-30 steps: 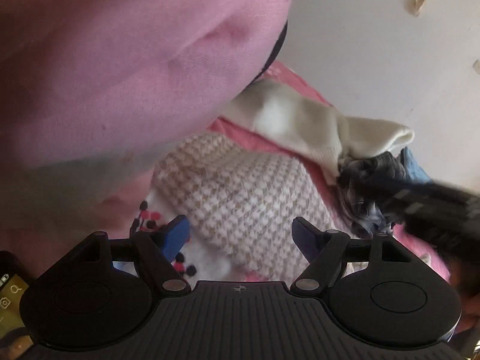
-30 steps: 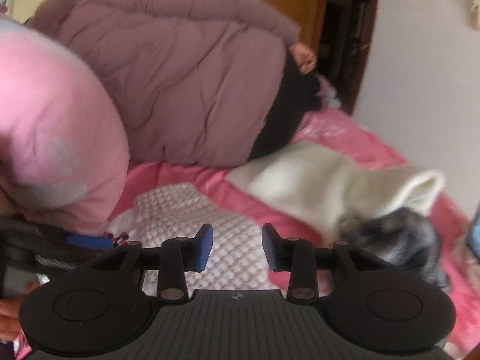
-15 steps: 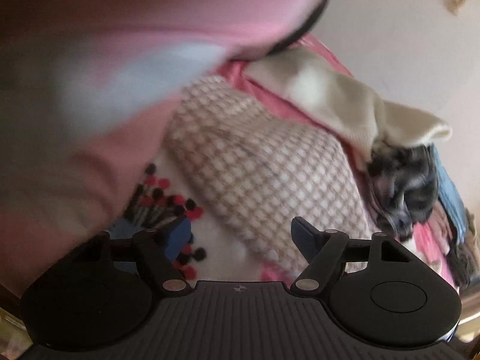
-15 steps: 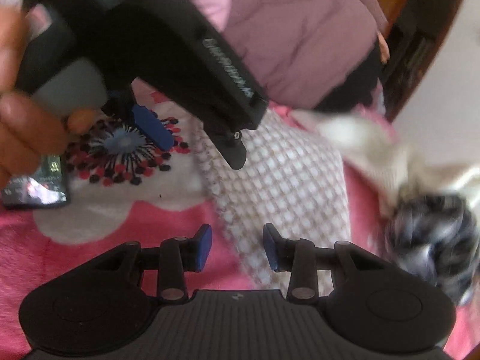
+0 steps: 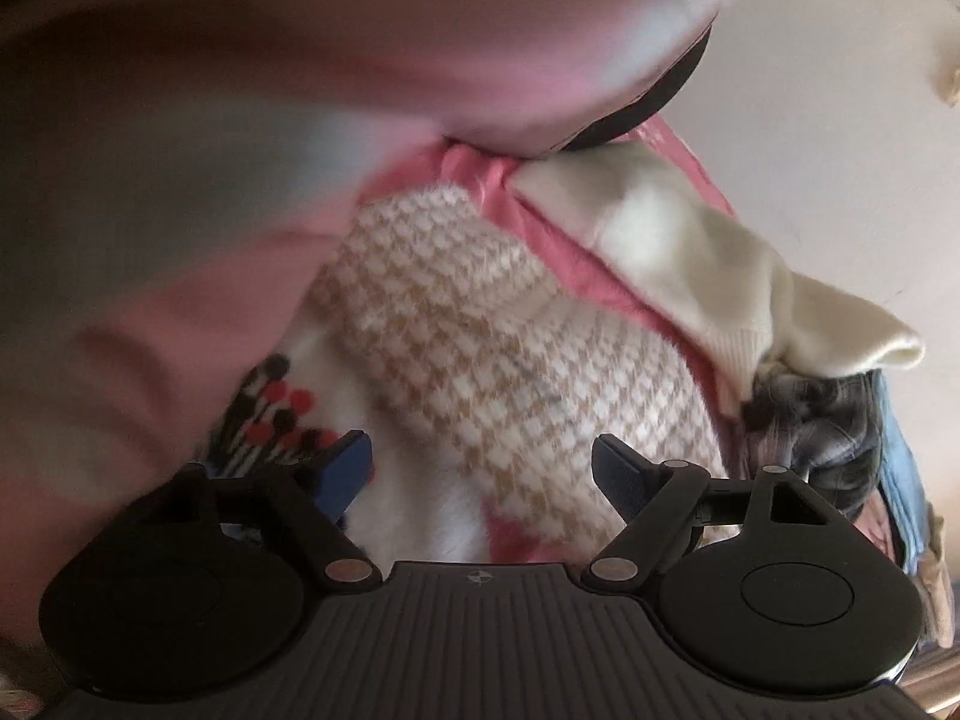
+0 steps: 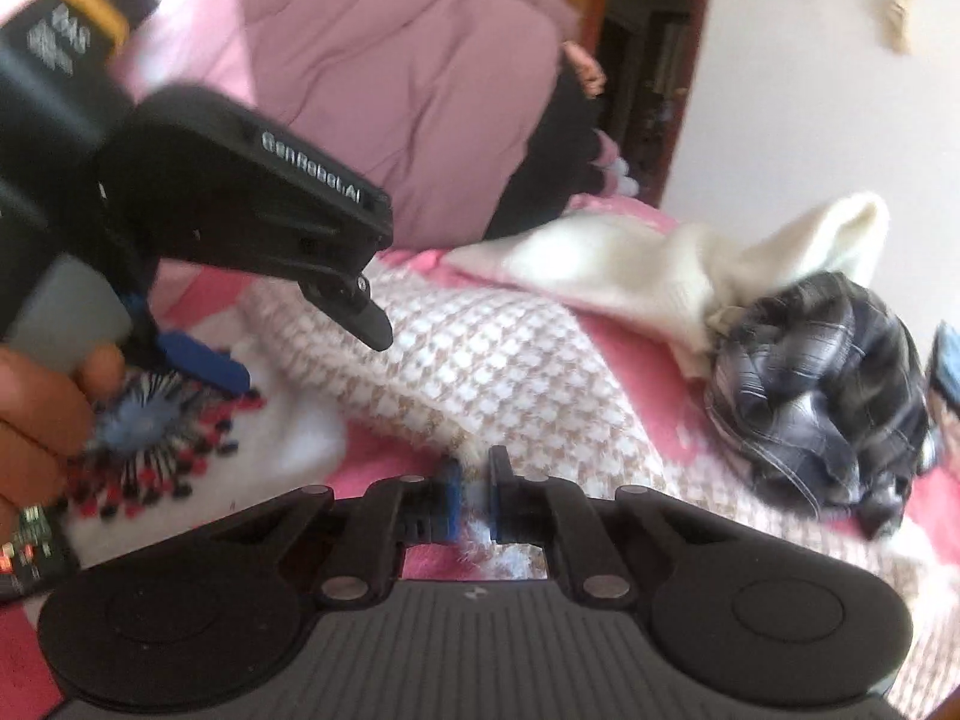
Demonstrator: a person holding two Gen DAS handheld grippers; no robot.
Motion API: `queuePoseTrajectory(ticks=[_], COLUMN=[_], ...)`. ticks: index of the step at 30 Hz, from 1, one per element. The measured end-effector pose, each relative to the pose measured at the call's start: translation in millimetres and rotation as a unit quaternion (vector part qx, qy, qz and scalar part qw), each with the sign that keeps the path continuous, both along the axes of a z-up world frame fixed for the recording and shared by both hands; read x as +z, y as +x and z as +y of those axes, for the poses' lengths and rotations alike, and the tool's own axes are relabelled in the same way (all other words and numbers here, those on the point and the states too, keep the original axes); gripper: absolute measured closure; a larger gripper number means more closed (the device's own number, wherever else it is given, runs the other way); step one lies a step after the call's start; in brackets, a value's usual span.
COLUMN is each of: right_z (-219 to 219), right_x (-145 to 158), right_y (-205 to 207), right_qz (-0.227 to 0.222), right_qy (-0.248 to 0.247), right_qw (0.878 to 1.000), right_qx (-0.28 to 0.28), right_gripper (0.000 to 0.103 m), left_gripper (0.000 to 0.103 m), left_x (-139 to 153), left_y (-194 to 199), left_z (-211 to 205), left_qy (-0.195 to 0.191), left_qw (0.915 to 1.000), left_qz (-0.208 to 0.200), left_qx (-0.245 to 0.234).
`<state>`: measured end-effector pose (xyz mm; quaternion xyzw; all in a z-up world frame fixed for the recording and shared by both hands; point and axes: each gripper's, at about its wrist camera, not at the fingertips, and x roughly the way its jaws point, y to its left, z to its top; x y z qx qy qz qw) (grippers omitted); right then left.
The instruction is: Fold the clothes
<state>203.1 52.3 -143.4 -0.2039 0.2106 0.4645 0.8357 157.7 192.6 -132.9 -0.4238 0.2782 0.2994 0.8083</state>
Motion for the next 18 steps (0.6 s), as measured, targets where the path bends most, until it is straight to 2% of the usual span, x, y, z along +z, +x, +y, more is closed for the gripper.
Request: queuePoseTrajectory(ticks=[3, 6, 8, 10, 12, 13, 15, 18], right_z=[-7, -15, -20, -25, -28, -30, -32, -36], right_x=[4, 8, 10, 13, 15, 15, 16, 18], right_y=[4, 8, 10, 13, 10, 8, 4, -3], right_qz=[0.015, 0.029, 0.039, 0.049, 0.057, 0.060, 0.067, 0.078], right_qy=[0.015, 0.030, 0.040, 0.050, 0.066, 0.075, 0.093, 0.121], right_qw=[1.000, 0.998, 0.997, 0.996, 0.994, 0.994, 0.992, 0.989], right_qx=[-0.018, -0.036, -0.048, -0.060, -0.060, -0.056, -0.050, -0.037], right_gripper=[0.095, 0.095, 0.095, 0.095, 0.095, 0.095, 0.095, 0.095], left_gripper=[0.027, 0.034, 0.047, 0.074, 0.088, 0.092, 0.094, 0.094], left_x=[-3, -4, -3, 0, 5, 11, 28, 62], left_y=[11, 19, 24, 32, 34, 35, 33, 21], left_z=[-2, 0, -1, -3, -5, -6, -13, -28], left_qy=[0.007, 0.018, 0.041, 0.075, 0.099, 0.112, 0.159, 0.244], left_qw=[1.0000, 0.9995, 0.9984, 0.9962, 0.9934, 0.9912, 0.9826, 0.9610], left_qz=[0.000, -0.020, -0.032, -0.044, -0.057, -0.065, -0.082, -0.112], left_qx=[-0.005, 0.018, 0.023, 0.011, -0.013, -0.025, -0.048, -0.069])
